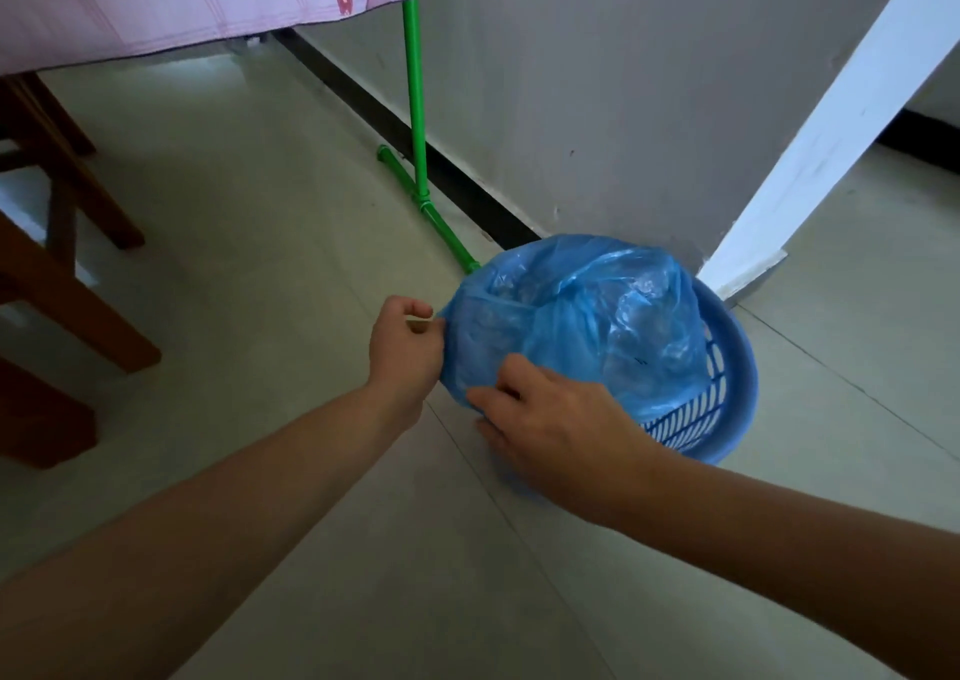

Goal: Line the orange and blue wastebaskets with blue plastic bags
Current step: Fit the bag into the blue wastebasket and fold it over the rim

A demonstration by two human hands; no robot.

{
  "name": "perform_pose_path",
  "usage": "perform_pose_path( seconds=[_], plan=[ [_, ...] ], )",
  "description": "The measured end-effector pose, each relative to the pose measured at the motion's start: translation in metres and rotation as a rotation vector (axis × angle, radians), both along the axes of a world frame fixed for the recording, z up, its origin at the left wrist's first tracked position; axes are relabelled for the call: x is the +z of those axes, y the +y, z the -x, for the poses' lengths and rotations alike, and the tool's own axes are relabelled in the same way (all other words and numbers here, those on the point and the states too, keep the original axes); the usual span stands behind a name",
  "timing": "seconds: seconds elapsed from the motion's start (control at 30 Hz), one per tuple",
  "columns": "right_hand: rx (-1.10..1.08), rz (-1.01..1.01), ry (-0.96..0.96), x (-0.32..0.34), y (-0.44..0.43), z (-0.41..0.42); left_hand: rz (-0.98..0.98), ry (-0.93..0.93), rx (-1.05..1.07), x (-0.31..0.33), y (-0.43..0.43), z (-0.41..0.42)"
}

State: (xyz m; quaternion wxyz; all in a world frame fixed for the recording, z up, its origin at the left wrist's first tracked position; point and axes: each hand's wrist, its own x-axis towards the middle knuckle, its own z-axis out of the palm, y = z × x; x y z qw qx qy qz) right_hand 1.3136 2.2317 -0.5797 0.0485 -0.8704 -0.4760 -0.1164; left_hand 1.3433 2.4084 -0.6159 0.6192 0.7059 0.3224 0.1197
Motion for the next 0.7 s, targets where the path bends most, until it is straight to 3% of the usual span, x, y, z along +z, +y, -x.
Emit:
perform_pose_path(
  seconds=[0.13, 0.23, 0.47, 0.63, 0.7],
  plan=[
    [0.041, -0.055, -0.007, -0.006, -0.006, -0.014, 0.176, 0.012, -0.198, 0.016, -0.008, 0.008],
    [0.029, -0.121, 0.013, -0.001, -0.006, -0.017, 0.096, 0.035, -0.311, 0.022, -0.013, 0.007],
    [-0.016, -0.063, -0.061, 0.01, -0.022, -0.019, 0.044, 0.025, -0.169, 0.027, 0.0, -0.013],
    [0.221, 0.006, -0.014, 0.014, -0.031, -0.019, 0.112, -0.02, -0.09, 0.028, 0.01, -0.016],
    [0.224, -0.035, 0.055, 0.013, -0.036, -0.018, 0.111, -0.025, -0.081, 0.026, 0.016, -0.015]
  ],
)
